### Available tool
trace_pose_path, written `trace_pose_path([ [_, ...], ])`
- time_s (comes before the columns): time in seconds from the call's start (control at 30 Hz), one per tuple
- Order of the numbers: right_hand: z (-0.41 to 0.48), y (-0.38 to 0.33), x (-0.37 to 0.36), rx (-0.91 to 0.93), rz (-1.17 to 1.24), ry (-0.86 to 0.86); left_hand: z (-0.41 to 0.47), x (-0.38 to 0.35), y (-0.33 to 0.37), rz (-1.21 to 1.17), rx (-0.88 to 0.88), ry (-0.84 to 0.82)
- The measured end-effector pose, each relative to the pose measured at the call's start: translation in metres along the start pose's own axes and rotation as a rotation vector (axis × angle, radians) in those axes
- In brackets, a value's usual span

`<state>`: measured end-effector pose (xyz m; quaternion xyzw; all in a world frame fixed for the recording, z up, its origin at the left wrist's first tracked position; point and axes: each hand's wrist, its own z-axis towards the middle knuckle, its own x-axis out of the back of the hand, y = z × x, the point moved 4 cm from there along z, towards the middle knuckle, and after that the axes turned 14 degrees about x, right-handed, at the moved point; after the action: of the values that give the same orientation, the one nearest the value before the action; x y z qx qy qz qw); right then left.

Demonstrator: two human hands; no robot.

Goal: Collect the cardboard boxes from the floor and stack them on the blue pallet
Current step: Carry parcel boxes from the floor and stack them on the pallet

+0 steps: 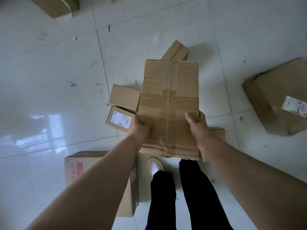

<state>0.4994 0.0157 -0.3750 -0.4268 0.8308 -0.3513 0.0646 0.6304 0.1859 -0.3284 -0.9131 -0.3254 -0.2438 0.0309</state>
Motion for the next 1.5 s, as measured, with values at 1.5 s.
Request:
trace_pose_path([
  [1.5,-0.391,-0.017,0.25,0.172,0.605,0.732,-0.415,-0.075,-0.006,0.558,-0.69,-0.399],
])
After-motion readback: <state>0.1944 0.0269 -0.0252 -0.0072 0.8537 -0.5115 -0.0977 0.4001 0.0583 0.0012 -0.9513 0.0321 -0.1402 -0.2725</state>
